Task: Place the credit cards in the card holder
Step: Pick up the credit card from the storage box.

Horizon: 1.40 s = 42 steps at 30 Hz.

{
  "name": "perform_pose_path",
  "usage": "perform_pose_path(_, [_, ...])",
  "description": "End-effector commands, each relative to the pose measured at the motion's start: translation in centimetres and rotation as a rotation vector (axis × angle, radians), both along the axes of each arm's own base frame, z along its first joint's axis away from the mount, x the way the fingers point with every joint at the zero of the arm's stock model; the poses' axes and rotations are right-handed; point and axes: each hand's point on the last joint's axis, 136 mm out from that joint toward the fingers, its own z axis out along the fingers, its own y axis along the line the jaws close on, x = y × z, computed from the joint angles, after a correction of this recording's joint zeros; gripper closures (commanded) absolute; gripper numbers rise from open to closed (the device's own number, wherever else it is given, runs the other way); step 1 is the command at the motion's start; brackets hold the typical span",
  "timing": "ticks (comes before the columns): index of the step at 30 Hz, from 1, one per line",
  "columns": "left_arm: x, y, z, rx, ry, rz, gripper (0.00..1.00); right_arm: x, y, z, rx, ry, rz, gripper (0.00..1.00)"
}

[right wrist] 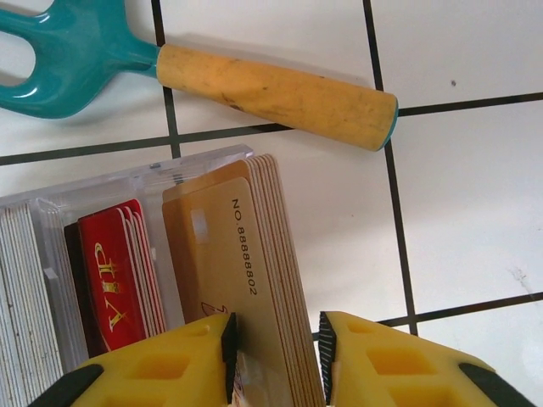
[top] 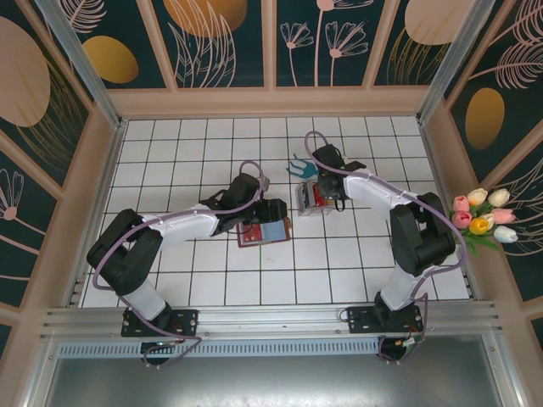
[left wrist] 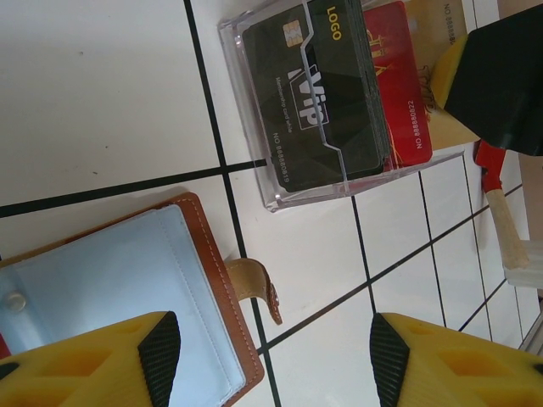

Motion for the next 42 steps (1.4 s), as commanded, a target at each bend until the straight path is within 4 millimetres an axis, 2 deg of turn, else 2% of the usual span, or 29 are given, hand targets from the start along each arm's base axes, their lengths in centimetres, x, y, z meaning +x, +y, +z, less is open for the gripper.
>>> perform_pose_path(1, [0.2,-0.5,0.2,-0.003,-0.003,-0.013,0.37,-0.2,-1.1,0.3,-0.082,0.010,-0.003,0.66])
perform_pose_path(12, [0.2,-0.5,0.0,0.000,0.003,-0.014,0.37,-0.1,-1.4,1.0,-0.122,-0.001,0.010,0.64])
perform_pose_path(29, [0.0,-0.4,-0.3,0.006,0.009,-0.019,0.38,0.0,-1.3,1.9,-0.127,-0.017,0.019,0.75])
perform_pose_path(42, [0.0,-0.3,-0.2,0.014,0.006,-0.018,0.38,0.0,-1.0,3.8,-0.108,-0.060,0.016,0.79])
